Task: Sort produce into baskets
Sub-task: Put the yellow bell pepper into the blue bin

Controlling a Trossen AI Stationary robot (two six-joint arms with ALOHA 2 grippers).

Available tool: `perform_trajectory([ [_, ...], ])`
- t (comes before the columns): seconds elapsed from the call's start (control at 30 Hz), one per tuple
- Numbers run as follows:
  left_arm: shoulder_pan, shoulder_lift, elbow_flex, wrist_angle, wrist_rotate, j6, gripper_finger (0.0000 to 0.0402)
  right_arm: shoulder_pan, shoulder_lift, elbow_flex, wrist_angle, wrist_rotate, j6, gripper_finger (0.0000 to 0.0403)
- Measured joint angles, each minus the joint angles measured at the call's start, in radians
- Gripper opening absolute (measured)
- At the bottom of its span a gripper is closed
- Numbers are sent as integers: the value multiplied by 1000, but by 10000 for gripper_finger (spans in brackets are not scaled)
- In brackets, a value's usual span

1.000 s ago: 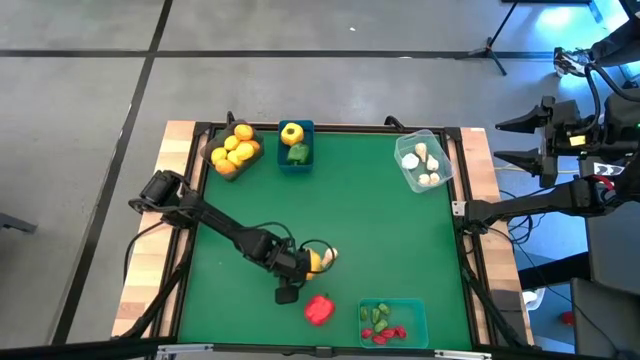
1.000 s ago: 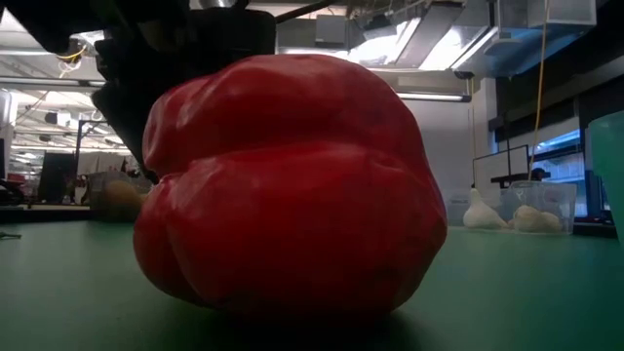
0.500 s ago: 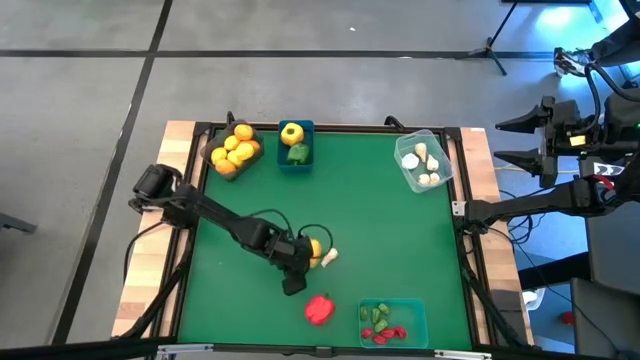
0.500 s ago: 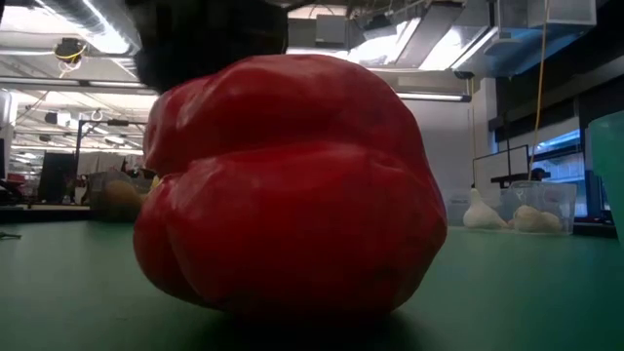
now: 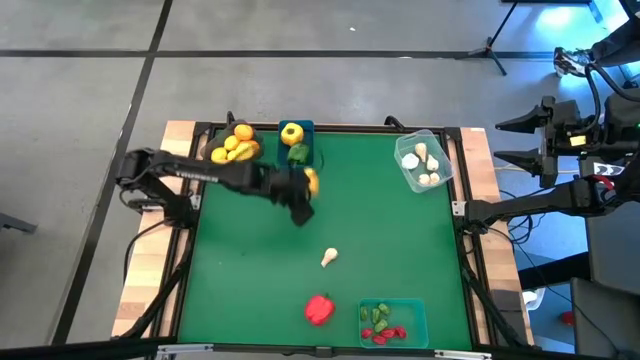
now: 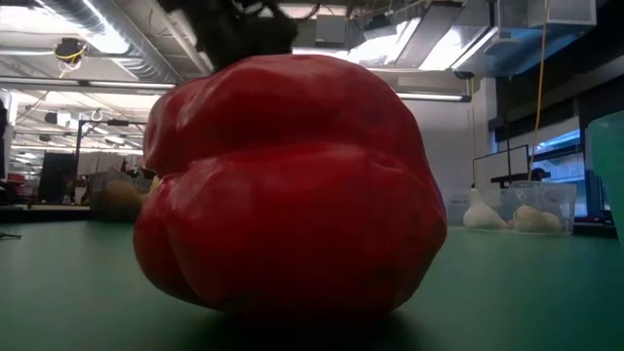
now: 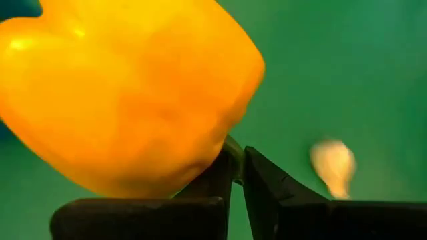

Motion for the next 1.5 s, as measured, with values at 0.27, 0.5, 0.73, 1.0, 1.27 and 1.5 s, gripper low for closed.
perform_trajectory([
  [0.27, 326, -11, 0, -9, -5, 179, 17, 0, 0, 0, 0, 0, 3, 328],
  [0.5, 534, 5, 0, 157, 122, 283, 20, 0, 0, 0, 0, 0, 3, 328],
  [0.73, 574, 106, 0, 239, 252, 323, 14, 0, 0, 0, 0, 0, 9, 328],
  [1.0, 582, 200, 0, 258, 196, 319, 36, 0, 0, 0, 0, 9, 29, 328],
  [1.27, 582, 206, 0, 262, 195, 310, 46, 0, 0, 0, 0, 10, 29, 328],
  [1.5, 582, 200, 0, 237, 208, 305, 109, 0, 0, 0, 0, 9, 29, 328],
])
